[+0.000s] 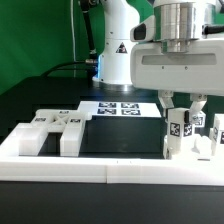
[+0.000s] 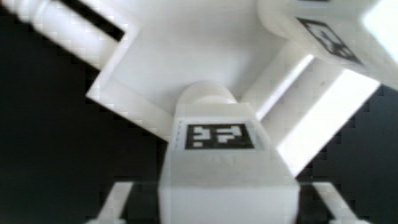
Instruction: Assemble chair
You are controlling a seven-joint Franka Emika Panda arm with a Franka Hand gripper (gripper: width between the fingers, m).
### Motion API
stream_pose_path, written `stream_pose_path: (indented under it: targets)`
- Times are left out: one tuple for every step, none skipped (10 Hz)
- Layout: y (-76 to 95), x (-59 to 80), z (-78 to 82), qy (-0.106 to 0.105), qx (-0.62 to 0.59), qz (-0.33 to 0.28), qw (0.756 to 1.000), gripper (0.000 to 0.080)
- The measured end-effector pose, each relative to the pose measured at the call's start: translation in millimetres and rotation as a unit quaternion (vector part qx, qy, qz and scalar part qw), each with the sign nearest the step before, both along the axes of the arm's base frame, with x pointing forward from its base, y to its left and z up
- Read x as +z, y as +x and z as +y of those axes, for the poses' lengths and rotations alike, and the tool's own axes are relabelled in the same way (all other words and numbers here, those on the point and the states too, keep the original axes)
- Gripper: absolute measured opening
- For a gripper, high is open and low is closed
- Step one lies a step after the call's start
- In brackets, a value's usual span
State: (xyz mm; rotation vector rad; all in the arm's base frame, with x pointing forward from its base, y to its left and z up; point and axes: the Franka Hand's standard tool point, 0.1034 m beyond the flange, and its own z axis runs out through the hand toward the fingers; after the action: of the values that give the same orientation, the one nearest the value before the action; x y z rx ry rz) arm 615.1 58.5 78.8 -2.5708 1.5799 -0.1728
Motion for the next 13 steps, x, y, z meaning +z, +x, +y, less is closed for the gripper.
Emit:
stream_pose_path:
  targets:
    - [0.1, 0.1, 0.1, 0.005, -0.03, 0.001, 1.0, 0.0291]
    - [0.2, 0.2, 0.0, 0.008, -0.049, 0.002, 0.999, 0.0291]
    - [0.1, 0.1, 0.0, 0.008, -0.05, 0.002, 0.999, 0.0298]
    - [0.0, 0.0, 0.0, 0.006, -0.037, 0.002, 0.999, 0.0298]
    - [-0.2, 0.3, -0.6, -0.001, 0.007, 0.001, 1.0, 0.0497]
    - [-0.6, 0.3, -0.1, -0.004, 0.023, 0.002, 1.0, 0.0497]
    - [-0.6, 0.7, 0.6, -0.011, 0.072, 0.002, 0.997, 0.0616]
    - [0.8, 2.0, 0.9, -0.019, 0.129, -0.001, 0.991, 0.0639]
    - [1.6, 2.2, -1.0, -0.028, 0.181, -0.005, 0.983, 0.0639]
    - [1.6, 2.1, -2.3, -0.035, 0.224, -0.007, 0.974, 0.0648]
    - [1.5, 2.1, -2.2, -0.042, 0.269, -0.008, 0.962, 0.0648]
    - [1.8, 2.1, -2.1, -0.048, 0.303, -0.01, 0.952, 0.0648]
    - [2.0, 1.9, -2.5, -0.052, 0.333, -0.011, 0.941, 0.0648]
